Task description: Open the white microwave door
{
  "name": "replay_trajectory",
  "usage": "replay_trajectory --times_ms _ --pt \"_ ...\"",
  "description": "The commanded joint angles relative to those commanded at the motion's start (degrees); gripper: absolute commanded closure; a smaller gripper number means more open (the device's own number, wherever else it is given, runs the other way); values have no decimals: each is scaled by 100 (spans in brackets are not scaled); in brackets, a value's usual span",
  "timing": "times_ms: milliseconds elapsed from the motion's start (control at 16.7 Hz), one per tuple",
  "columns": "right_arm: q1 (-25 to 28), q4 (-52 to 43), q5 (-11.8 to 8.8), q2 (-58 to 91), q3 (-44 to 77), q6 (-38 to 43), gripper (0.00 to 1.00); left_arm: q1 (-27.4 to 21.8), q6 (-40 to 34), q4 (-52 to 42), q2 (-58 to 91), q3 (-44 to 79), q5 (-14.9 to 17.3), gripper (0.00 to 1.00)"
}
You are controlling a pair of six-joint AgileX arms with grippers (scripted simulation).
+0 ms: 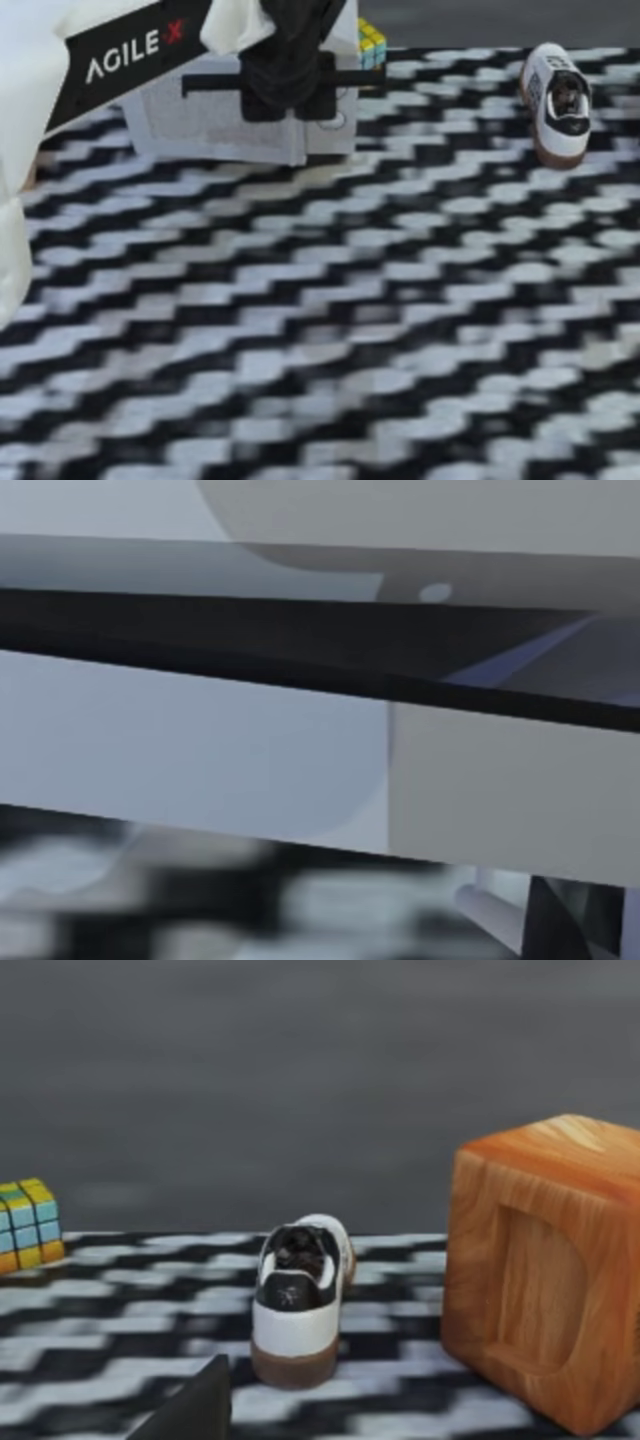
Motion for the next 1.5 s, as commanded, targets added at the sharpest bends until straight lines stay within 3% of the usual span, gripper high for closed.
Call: replay_trajectory --times_ms 1020,1500 --pt "0 0 0 0 0 0 0 -33 -9 19 19 -25 36 100" --pt "0 0 0 0 0 0 0 50 569 460 -552 -877 273 100"
